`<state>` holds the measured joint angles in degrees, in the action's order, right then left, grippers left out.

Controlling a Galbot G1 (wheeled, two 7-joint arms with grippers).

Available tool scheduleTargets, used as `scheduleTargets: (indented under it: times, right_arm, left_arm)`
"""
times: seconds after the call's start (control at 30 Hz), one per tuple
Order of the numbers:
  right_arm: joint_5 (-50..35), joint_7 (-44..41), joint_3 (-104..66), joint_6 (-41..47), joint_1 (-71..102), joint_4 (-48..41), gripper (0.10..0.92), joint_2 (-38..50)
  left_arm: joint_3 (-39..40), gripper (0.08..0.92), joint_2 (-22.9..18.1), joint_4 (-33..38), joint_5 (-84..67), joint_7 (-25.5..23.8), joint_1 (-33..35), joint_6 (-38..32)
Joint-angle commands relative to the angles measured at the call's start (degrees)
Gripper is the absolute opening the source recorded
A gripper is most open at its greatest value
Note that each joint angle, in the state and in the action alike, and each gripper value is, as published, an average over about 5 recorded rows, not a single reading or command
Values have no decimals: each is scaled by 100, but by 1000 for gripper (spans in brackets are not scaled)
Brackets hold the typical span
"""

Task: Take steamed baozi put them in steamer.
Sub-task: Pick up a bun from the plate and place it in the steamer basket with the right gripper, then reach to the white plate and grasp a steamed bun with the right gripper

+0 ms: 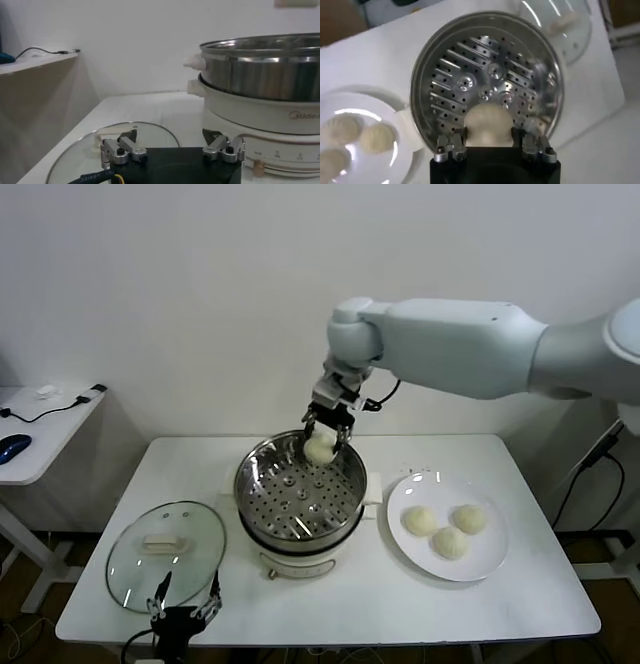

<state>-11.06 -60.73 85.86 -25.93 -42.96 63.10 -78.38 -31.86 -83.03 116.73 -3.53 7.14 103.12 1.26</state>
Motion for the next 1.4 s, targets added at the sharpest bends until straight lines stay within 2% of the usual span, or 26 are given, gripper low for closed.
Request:
scheduleTargets:
  times: [0.03,0.6,0.8,0.9,1.0,1.2,1.33,1.4]
  right_arm:
    - [1311,146,-302,-1241,799,-991,604,-458]
    - [2022,560,-685,-1565,1787,-2453,618,-985]
    - [2029,849,-834,-1739,1883,-2902,665,-1212]
    - [1801,832,-777,-1805,1814,-2869,736,-1222]
    - [1365,619,-662,-1827,1628,-2634,800,-1103]
    - [44,45,-164,-1615,653,-1635,822,-456]
    - [-1408,-218,442,-1063,-254,-927,823,174]
    - [-2347,-261,955,-393,-775,-446,823,658]
  left_arm:
    - [8,823,0,19,5,10,42,-14]
    - [26,823,-11,-22,13,63,-21,-19]
    - [22,823,-17,-67,-25,140,-68,-9]
    - [28,823,-23,-70,-24,142,-72,-5]
    - [35,823,-30,-49,-14,134,-66,-3]
    - [44,823,-33,27,28,110,-27,-3]
    - [45,823,-38,72,47,105,-13,2]
    - [46,823,-39,93,51,104,-9,6]
